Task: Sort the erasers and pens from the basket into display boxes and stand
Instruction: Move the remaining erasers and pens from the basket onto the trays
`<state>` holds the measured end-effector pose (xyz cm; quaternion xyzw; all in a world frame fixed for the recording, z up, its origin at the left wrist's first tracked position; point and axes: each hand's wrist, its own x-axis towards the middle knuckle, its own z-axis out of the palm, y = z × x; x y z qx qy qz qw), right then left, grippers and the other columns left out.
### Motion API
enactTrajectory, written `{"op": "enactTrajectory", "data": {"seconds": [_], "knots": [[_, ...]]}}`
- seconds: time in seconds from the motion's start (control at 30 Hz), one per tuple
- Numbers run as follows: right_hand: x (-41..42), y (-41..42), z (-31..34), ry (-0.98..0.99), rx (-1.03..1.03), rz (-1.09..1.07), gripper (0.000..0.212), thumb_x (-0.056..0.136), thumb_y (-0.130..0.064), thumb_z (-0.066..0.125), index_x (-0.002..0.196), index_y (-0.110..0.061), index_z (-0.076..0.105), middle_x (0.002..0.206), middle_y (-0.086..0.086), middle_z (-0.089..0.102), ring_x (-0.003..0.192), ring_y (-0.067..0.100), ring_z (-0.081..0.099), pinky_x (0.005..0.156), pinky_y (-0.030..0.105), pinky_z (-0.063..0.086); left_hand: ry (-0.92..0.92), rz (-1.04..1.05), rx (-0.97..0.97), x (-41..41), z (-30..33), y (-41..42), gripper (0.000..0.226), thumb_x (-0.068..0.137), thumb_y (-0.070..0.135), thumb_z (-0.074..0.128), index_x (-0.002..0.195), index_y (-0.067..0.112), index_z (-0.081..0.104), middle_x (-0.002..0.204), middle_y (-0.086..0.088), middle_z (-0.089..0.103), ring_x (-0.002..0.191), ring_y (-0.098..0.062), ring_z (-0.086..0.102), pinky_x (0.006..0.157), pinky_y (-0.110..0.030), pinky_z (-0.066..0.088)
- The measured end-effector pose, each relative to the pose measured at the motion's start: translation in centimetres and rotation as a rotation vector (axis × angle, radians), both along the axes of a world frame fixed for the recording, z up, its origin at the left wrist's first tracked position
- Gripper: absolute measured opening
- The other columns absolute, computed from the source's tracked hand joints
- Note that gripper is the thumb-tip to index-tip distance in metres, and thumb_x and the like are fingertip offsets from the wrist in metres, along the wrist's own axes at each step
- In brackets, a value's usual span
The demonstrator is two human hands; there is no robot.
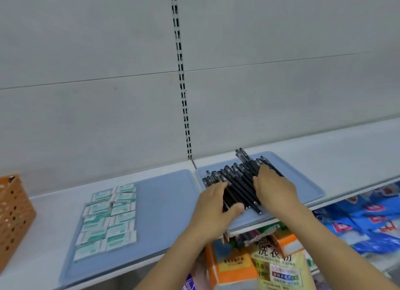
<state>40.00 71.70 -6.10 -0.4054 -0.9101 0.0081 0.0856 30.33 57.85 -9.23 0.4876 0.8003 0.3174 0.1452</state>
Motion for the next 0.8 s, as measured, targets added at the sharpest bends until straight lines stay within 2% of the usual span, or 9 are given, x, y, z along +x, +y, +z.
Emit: {"op": "enactTrajectory", "data": {"seconds": [0.03,0.1,0.17,0.27,0.37,0.47,0.6,0.73,0.8], "knots": [[-0.1,0.7,-0.4,-0.064,0.019,-0.015,0.028,0.102,-0.023,0.04,0.124,-0.005,0.041,0.114,0.01,0.06,0.093,0.029,0.065,0.06,0.031,0.039,0.124,-0.005,-0.066,-0.1,-0.5,0.1,0.075,0.091,0.063,0.047,0.152,0.028,0.021,0.158,0.005,0.022,0.146,-0.02,0.017,0.12,-0.038,0.015],[-0.2,1.5,-1.0,-0.122,0.047,-0.024,0.028,0.102,-0.023,0.042,0.124,-0.006,0.041,0.117,0.01,0.058,0.096,0.027,0.064,0.06,0.032,0.04,0.236,0.018,-0.114,0.2,-0.7,0.6,0.085,0.087,0.068,0.048,0.154,0.028,0.015,0.162,0.005,0.006,0.149,-0.016,-0.001,0.12,-0.036,-0.001],[-0.3,1.6,-1.1,-0.085,0.045,-0.023,0.034,0.103,-0.032,0.038,0.125,-0.006,0.041,0.121,0.01,0.055,0.102,0.026,0.061,0.064,0.033,0.044,0.285,0.056,-0.084,1.1,-0.1,1.6,0.092,0.082,0.072,0.051,0.154,0.028,0.013,0.163,0.004,0.001,0.149,-0.017,-0.007,0.119,-0.036,-0.005],[-0.2,1.5,-1.3,-0.031,0.035,-0.007,0.046,0.102,-0.044,0.032,0.129,-0.008,0.04,0.126,0.009,0.05,0.113,0.024,0.053,0.079,0.032,0.047,0.301,0.075,-0.09,1.7,-0.1,3.1,0.101,0.077,0.077,0.051,0.154,0.024,0.013,0.163,-0.001,0.001,0.149,-0.021,-0.007,0.119,-0.038,-0.005],[0.0,1.2,-1.7,-0.057,0.074,0.016,0.049,0.102,-0.046,0.027,0.131,-0.009,0.041,0.129,0.008,0.048,0.119,0.024,0.046,0.088,0.031,0.044,0.291,0.078,-0.119,2.0,-0.5,3.8,0.105,0.076,0.08,0.049,0.154,0.02,0.013,0.163,-0.004,0.002,0.149,-0.022,-0.006,0.119,-0.038,-0.006],[0.4,1.0,-1.9,-0.09,0.109,0.019,0.047,0.103,-0.044,0.025,0.133,-0.012,0.041,0.133,0.007,0.046,0.122,0.025,0.042,0.093,0.032,0.04,0.325,0.109,-0.123,2.2,-0.5,4.0,0.1,0.079,0.076,0.047,0.154,0.017,0.015,0.163,-0.006,0.002,0.15,-0.023,-0.005,0.118,-0.037,-0.009],[0.7,0.7,-2.0,-0.062,0.059,0.032,0.044,0.103,-0.041,0.026,0.136,-0.016,0.04,0.138,0.005,0.044,0.126,0.024,0.04,0.097,0.033,0.038,0.348,0.095,-0.149,2.1,-0.3,3.8,0.09,0.086,0.065,0.045,0.155,0.017,0.014,0.163,-0.007,0.001,0.15,-0.023,-0.005,0.118,-0.038,-0.008],[0.8,-0.5,-2.0,0.065,0.034,0.028,0.046,0.103,-0.037,0.03,0.141,-0.013,0.039,0.148,0.005,0.039,0.136,0.024,0.034,0.107,0.036,0.033,0.329,0.044,-0.104,1.9,0.0,2.8,0.089,0.086,0.067,0.046,0.155,0.019,0.014,0.163,-0.004,0.002,0.15,-0.019,-0.006,0.118,-0.038,-0.009],[0.5,-1.6,-1.6,0.214,0.061,0.067,0.045,0.102,-0.031,0.039,0.14,-0.008,0.046,0.145,0.011,0.045,0.134,0.029,0.039,0.107,0.041,0.035,0.357,0.028,-0.043,1.6,0.5,1.4,0.082,0.09,0.061,0.046,0.154,0.02,0.016,0.163,-0.002,0.004,0.15,-0.018,-0.006,0.117,-0.036,-0.011]]}}
